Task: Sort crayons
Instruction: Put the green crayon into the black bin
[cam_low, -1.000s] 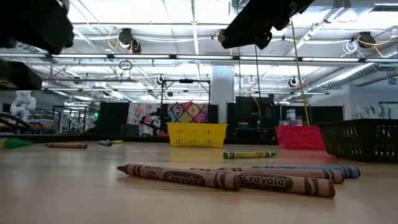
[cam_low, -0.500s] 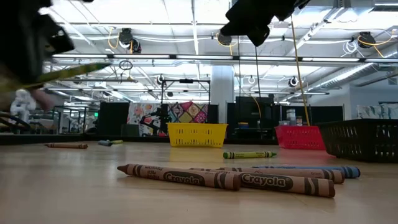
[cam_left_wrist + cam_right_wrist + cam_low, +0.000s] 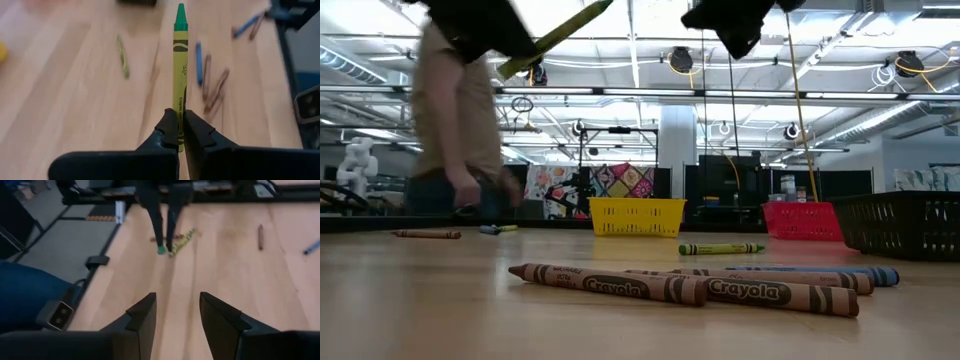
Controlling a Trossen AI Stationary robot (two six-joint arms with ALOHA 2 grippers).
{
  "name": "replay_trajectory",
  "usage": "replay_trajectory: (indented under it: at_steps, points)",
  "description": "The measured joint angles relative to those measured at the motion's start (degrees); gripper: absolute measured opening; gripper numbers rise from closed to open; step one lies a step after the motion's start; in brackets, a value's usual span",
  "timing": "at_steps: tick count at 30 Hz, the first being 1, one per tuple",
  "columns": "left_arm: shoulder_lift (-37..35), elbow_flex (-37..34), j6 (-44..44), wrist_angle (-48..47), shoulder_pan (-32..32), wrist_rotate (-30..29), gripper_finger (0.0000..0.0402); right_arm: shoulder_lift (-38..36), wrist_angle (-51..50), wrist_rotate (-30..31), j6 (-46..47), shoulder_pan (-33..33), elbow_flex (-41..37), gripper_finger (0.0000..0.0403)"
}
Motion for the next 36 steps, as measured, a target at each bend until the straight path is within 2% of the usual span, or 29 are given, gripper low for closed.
replay_trajectory:
  at_steps: [10, 27, 36]
  points:
    - [0.0, 0.0, 13.6, 16.5, 2.0, -0.3, 0.0001, 0.0, 4.3, 0.3, -1.5, 2.4, 0.0, 0.0137]
    - [0.0, 0.0, 21.9, 26.0, 6.2, 0.5, 0.0001, 0.0, 14.4, 2.2, -7.5, 3.2, 0.0, 0.0137]
    - [0.0, 0.0, 24.9, 27.9, 7.1, 1.2, 0.0001, 0.0, 14.8, 4.9, -9.2, 3.2, 0.0, 0.0134]
